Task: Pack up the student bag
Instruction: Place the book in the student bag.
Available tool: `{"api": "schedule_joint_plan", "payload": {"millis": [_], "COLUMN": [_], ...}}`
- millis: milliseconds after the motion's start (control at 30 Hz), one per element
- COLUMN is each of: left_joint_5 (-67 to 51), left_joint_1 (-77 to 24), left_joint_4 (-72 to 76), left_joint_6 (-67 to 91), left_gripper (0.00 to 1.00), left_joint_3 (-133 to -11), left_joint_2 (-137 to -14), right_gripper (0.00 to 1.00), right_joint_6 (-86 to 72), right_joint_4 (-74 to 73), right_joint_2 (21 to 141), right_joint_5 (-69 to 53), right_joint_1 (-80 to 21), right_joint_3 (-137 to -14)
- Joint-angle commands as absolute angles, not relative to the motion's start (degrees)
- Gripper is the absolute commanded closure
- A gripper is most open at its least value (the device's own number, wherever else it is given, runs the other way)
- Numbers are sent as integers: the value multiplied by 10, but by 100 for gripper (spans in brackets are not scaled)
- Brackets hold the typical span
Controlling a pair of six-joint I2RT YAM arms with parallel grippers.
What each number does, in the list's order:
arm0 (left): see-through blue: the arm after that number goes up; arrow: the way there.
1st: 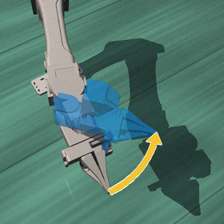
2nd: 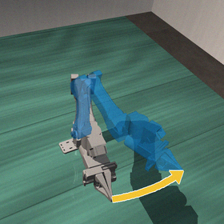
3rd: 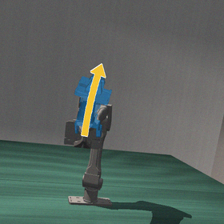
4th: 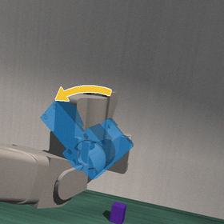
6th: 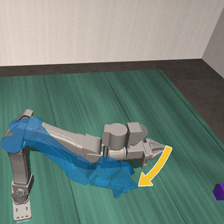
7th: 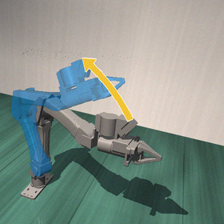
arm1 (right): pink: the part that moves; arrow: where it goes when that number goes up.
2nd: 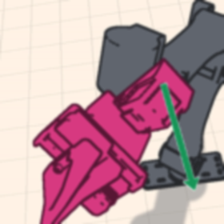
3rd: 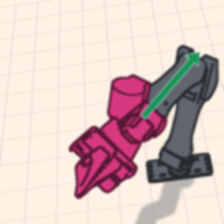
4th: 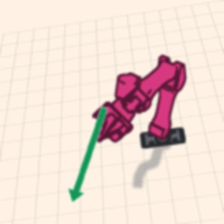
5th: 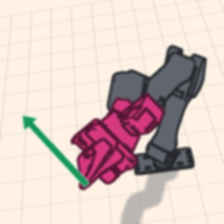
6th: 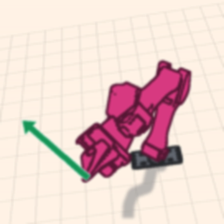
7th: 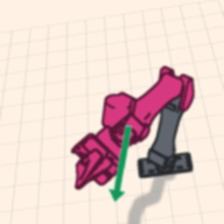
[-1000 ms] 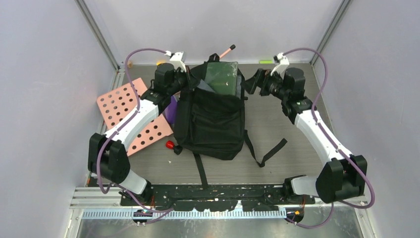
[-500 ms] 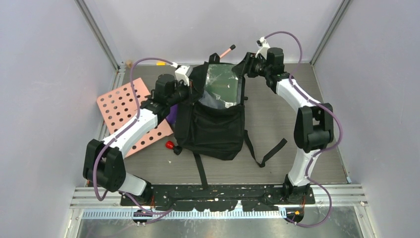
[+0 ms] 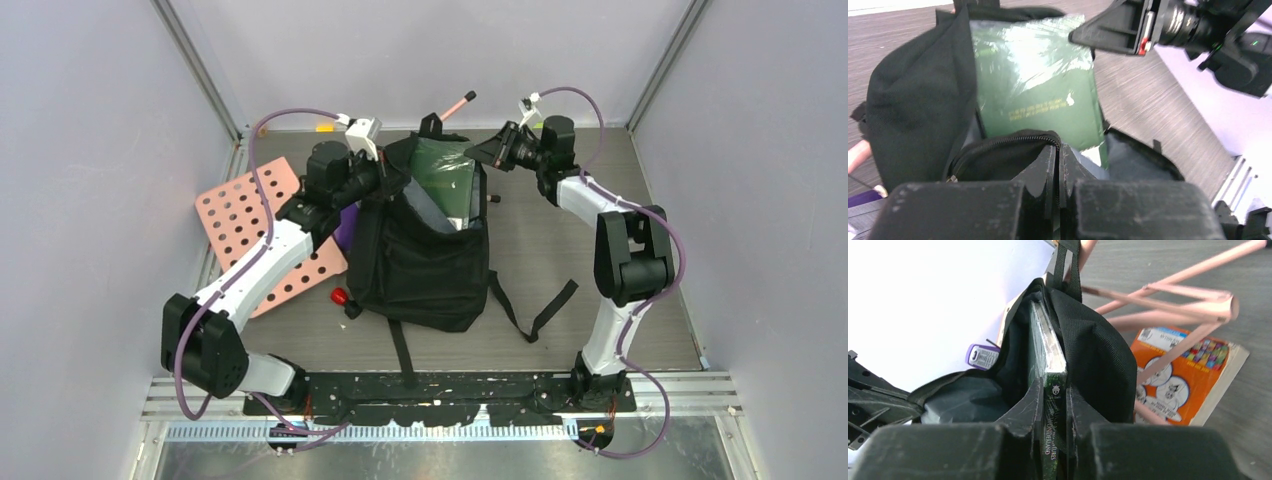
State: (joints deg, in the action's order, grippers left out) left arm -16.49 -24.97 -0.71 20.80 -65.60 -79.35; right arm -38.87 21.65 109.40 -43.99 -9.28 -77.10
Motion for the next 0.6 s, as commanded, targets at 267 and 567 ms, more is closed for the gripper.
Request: {"api": "schedule_joint_plan", "payload": {"millis": [267, 567], "left_joint_5": [-162, -167], "left_joint_1": [-251, -251], "left_joint_4": [9, 13], "left_joint_6": [248, 265], "left_gripper": [100, 100], "left_joint_3": [-778, -774], "left_joint_2": [-789, -775], "right_gripper": [99, 99], "right_joint_6": [-577, -628], "right_joint_4": [362, 375], "right_joint_2": [930, 841], "right_joint_5": [-435, -335], "right_joint_1": [-104, -97], "right_joint_3": [-650, -608]}}
